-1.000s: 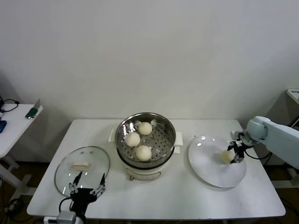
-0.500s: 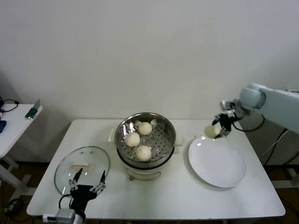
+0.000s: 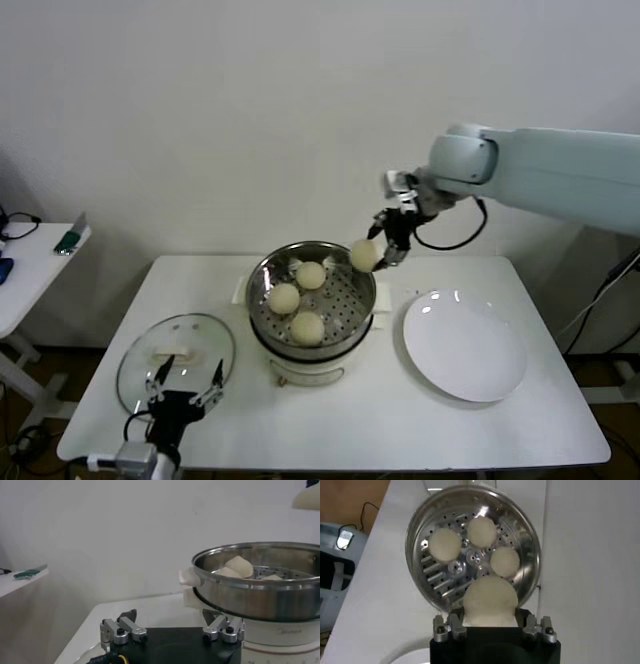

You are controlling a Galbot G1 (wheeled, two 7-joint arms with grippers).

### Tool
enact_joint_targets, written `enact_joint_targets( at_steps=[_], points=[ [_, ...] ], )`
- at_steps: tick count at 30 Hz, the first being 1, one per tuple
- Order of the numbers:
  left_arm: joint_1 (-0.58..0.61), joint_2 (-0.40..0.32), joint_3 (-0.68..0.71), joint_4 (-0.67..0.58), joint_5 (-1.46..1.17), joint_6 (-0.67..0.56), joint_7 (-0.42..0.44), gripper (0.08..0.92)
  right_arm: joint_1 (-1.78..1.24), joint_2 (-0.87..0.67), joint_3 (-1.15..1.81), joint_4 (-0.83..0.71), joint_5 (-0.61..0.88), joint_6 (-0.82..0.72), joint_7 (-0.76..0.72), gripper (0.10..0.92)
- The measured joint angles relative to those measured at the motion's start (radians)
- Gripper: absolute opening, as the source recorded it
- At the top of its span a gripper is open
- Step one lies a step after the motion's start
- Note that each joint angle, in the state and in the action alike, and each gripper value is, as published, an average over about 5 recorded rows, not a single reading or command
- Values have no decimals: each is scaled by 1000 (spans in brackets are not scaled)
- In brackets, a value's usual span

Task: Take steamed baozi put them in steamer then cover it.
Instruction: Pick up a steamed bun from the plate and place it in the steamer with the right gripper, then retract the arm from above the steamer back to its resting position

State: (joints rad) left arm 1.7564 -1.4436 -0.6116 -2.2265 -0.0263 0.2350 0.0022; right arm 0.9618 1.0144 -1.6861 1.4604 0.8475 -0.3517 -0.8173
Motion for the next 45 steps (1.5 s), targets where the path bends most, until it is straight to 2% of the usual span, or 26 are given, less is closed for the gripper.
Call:
enact_joint_targets(
  at_steps=[8, 26, 34, 45],
  points=[
    [-7, 0, -6, 0, -10, 5, 0, 823, -73, 87, -5, -22, -19, -49, 62, 670],
    [-11, 5, -8, 0, -15, 13, 4, 823, -251, 151, 28, -62, -115, -119, 152, 678],
    [-11, 5, -10, -1, -14, 13, 4, 823, -261, 152, 46, -69, -116, -106, 148, 809],
    [-11, 9, -16, -1, -27, 3, -1, 823, -195, 78, 102, -71, -9, -44, 106, 823]
  ],
)
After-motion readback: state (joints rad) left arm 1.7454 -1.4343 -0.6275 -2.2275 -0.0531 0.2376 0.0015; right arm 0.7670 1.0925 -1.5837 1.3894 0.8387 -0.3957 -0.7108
